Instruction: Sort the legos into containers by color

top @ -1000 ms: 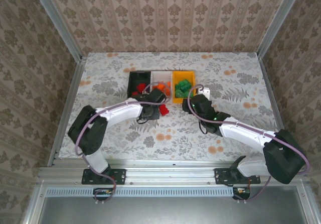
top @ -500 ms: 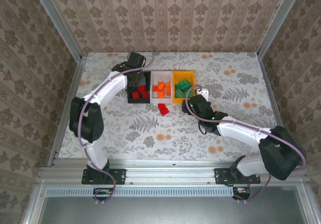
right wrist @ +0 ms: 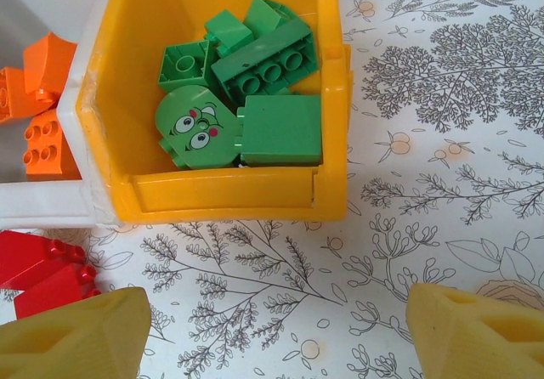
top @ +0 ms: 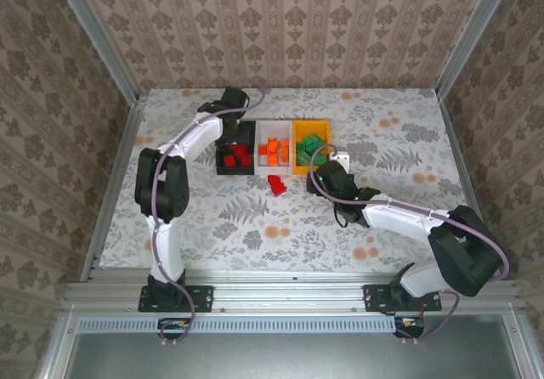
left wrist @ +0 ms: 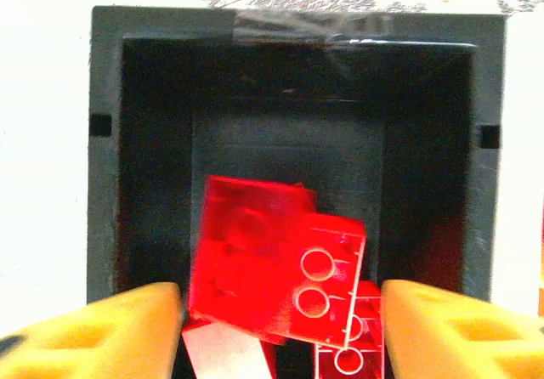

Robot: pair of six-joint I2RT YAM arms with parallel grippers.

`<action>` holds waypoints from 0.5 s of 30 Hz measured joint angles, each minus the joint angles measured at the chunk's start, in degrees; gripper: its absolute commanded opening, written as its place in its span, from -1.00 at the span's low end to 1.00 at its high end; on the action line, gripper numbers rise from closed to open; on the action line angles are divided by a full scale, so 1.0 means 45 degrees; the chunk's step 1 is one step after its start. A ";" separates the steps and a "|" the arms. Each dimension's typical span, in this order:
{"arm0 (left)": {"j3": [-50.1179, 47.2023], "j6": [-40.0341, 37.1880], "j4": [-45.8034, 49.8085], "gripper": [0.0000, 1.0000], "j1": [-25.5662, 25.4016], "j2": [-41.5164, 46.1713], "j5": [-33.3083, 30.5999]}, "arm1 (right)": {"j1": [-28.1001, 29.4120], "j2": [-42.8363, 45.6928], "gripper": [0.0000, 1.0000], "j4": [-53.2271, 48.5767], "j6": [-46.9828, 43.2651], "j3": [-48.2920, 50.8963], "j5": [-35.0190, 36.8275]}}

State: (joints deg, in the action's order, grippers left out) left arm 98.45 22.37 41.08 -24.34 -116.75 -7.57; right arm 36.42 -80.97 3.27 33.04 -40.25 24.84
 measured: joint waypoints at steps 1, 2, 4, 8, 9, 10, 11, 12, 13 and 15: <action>-0.0160 0.0053 -0.0121 0.62 -0.0034 0.0209 0.0083 | 0.0000 0.0000 0.60 -0.0005 0.0000 0.0000 -0.0005; -0.0432 0.0034 -0.0214 0.62 -0.0112 0.0573 0.0175 | 0.0000 0.0000 0.60 -0.0005 0.0000 0.0000 -0.0010; -0.1010 0.0019 -0.0301 0.62 -0.0379 0.1462 0.0296 | 0.0000 -0.0005 0.59 -0.0005 0.0000 0.0000 -0.0039; -0.2390 0.0204 -0.0923 0.62 -0.1496 0.3293 0.0427 | 0.0000 0.0000 0.59 -0.0005 0.0000 0.0000 -0.0039; -0.2885 0.0384 -0.1166 0.64 -0.1933 0.3672 0.0457 | 0.0000 0.0005 0.59 -0.0005 0.0005 0.0000 -0.0034; -0.3395 0.0622 -0.1418 0.66 -0.2419 0.3944 0.0466 | 0.0000 0.0044 0.59 -0.0015 0.0005 0.0000 -0.0024; -0.3808 0.0835 -0.1622 0.68 -0.2822 0.4061 0.0471 | 0.0000 0.0107 0.59 -0.0019 0.0010 0.0005 0.0019; -0.4240 0.1161 -0.1812 0.70 -0.3313 0.4041 0.0481 | 0.0000 0.0233 0.60 -0.0019 0.0015 0.0005 0.0068; -0.4585 0.1457 -0.1943 0.72 -0.3730 0.3900 0.0495 | 0.0000 0.0369 0.60 -0.0005 0.0044 0.0015 0.0107; -0.4993 0.2006 -0.2021 0.73 -0.4352 0.3385 0.0466 | 0.0000 0.0636 0.60 0.0005 0.0053 0.0049 0.0151</action>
State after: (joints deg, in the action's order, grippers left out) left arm 75.99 31.40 31.99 -43.92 -101.51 -5.48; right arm 36.42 -78.11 3.29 33.28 -40.03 25.52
